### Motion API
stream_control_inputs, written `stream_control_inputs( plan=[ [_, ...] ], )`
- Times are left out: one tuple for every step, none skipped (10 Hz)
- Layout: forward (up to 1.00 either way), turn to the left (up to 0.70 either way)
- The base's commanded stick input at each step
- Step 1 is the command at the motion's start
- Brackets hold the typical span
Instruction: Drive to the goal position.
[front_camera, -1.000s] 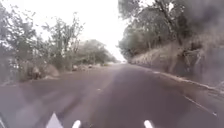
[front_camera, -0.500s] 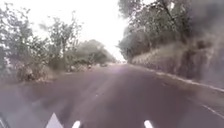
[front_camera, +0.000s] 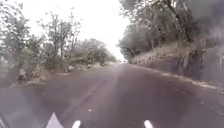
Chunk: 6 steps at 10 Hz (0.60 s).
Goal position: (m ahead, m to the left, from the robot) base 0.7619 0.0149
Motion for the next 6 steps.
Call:
stream_control_inputs(
  plan=[
    [1.00,0.00],
    [1.00,0.00],
    [1.00,0.00],
    [1.00,0.00],
    [1.00,0.00],
    [1.00,0.00]
  ],
)
